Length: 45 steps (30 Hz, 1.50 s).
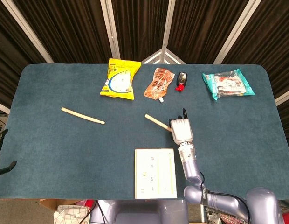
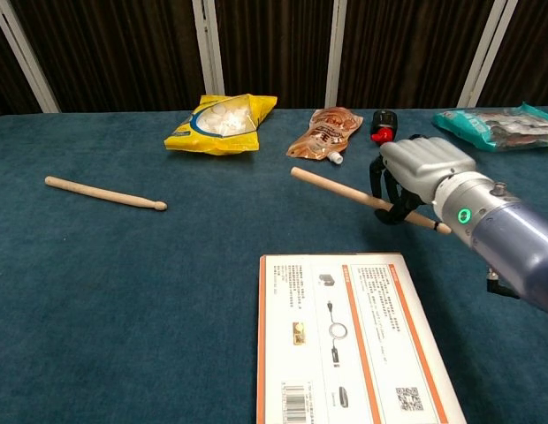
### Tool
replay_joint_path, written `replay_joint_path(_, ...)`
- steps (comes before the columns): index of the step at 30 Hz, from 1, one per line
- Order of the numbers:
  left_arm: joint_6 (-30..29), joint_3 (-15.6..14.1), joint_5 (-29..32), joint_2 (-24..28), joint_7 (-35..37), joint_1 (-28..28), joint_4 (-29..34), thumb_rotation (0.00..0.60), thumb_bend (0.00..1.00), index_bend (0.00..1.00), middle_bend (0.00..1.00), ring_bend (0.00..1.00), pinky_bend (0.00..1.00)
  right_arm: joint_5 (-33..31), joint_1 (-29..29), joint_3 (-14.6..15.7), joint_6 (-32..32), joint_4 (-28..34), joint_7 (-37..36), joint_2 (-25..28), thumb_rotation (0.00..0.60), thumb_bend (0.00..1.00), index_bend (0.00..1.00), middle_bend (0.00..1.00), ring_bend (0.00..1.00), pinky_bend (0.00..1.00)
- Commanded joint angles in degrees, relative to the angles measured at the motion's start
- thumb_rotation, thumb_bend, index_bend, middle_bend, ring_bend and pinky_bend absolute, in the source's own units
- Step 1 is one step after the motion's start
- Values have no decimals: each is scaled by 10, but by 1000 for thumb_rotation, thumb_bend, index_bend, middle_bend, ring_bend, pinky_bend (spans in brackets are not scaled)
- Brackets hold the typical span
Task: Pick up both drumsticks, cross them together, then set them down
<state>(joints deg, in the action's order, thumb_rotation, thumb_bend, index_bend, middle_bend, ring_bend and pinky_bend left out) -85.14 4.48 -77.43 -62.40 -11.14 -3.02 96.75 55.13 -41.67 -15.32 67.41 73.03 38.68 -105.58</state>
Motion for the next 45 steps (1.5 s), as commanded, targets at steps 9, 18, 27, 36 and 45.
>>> replay_joint_path(9, 44, 8, -14, 26, -24, -38, -24, 600, 307, 22, 0, 0, 0, 187, 57, 23, 94, 115, -176, 140, 600, 488, 682, 617, 357, 0)
replay_joint_path(18, 172, 28, 4, 64, -38, -123, -51, 600, 307, 59, 2, 0, 0, 230, 83, 1, 136, 148, -261, 208, 600, 488, 681, 617, 357, 0)
replay_joint_path(27, 314, 62, 48, 56, 2, -225, -104, 600, 307, 77, 26, 0, 0, 261, 99, -12, 163, 126, -355, 231, 600, 488, 691, 617, 357, 0)
replay_joint_path(36, 417, 80, 105, 3, 3, -310, -205, 600, 306, 135, 83, 0, 0, 267, 101, -20, 164, 102, -393, 236, 600, 488, 692, 617, 357, 0)
replay_joint_path(45, 461, 72, 119, -87, -21, -368, -303, 600, 305, 241, 175, 0, 0, 262, 94, -38, 165, 103, -391, 239, 600, 487, 692, 617, 357, 0)
